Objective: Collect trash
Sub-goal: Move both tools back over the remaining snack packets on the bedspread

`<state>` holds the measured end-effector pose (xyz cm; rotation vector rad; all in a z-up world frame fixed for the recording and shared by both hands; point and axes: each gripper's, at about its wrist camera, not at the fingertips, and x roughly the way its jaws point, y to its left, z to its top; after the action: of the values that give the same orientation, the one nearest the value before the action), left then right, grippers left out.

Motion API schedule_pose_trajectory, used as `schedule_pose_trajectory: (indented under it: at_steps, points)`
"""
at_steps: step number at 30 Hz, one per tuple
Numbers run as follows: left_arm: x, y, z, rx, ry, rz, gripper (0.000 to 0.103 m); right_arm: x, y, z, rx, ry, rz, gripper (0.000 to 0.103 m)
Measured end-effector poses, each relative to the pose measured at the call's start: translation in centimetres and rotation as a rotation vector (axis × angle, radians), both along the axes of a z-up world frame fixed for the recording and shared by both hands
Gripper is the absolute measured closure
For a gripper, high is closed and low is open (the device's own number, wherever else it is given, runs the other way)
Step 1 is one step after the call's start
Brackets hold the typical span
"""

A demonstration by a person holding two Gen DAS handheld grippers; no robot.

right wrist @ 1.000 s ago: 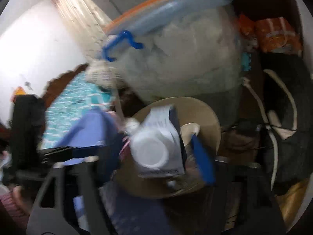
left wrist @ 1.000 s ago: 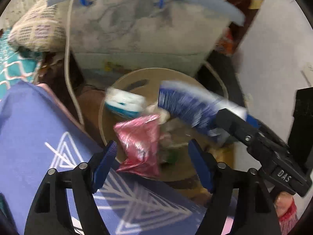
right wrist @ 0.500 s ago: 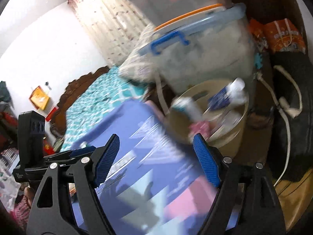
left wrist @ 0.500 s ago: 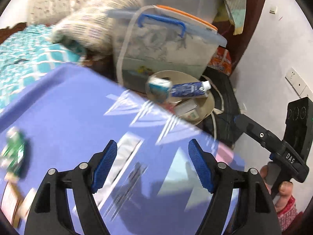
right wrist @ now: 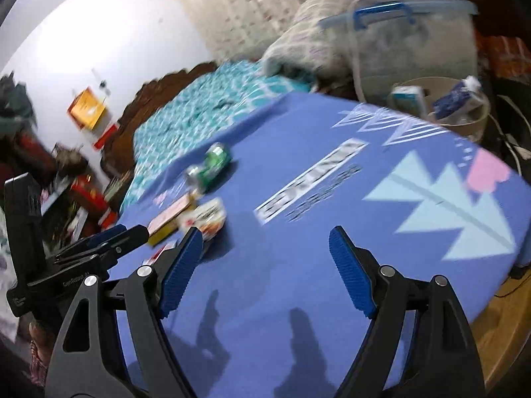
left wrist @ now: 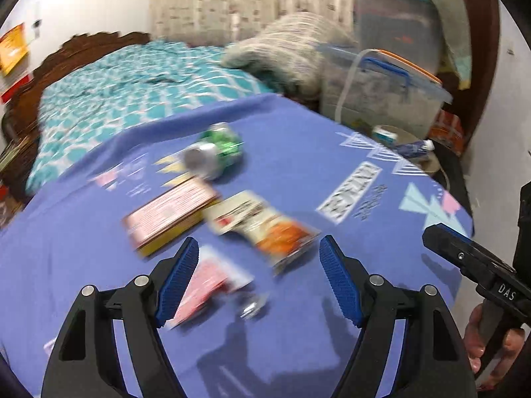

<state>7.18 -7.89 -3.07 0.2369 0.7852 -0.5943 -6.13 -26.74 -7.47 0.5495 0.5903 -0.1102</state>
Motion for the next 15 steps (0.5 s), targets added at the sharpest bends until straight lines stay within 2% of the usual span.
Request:
schedule_pose_trajectory:
  at_steps: [7, 15]
  points:
    - [-0.1, 5.6, -1.0, -0.022, 0.012, 0.09, 0.031, 1.3, 3.7, 0.3, -0.03, 0.028, 0.059, 0.021]
    - [-0.1, 7.3, -1.4, -0.034, 0.015, 0.108, 0.031, 1.5, 6.1, 1.2, -0.079, 0.035, 0.081, 0.017]
